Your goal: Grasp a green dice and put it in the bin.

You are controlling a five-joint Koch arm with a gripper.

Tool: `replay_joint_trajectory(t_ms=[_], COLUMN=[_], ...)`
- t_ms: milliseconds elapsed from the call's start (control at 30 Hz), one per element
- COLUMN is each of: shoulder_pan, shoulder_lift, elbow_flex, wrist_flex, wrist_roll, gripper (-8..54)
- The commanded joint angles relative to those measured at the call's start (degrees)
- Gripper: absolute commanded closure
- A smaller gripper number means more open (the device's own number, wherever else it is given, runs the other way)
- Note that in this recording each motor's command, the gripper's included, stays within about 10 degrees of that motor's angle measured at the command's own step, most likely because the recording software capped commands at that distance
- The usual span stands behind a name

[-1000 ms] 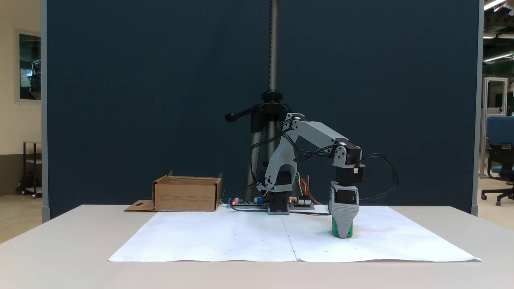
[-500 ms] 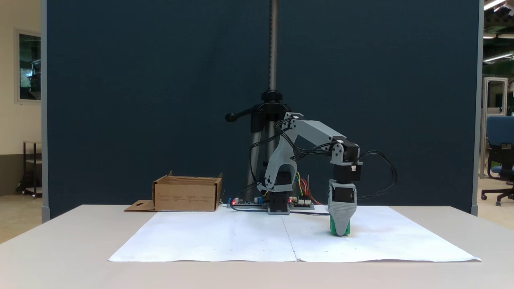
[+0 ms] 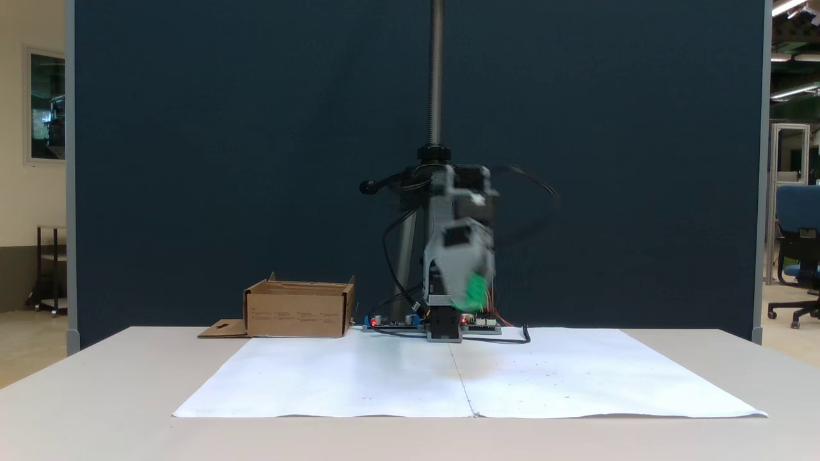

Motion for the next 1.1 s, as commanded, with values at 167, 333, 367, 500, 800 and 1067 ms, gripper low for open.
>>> replay_joint_trajectory(t_ms=[167,333,367,500,800,1067], shoulder_pan=[18.3,32.3,35.2,46.7,69.7,88.2], shoulder_lift=[12.3,13.0,13.0,12.5,8.2,7.2], elbow_flex=[0.0,-0.4,-0.4,-0.4,-9.3,-12.0], wrist_flex=[0.7,0.5,0.5,-0.4,-2.4,-2.2], wrist_roll=[-11.9,-19.8,-21.5,-29.6,-43.3,-52.2], gripper=[33.4,33.4,33.4,33.4,33.4,33.4])
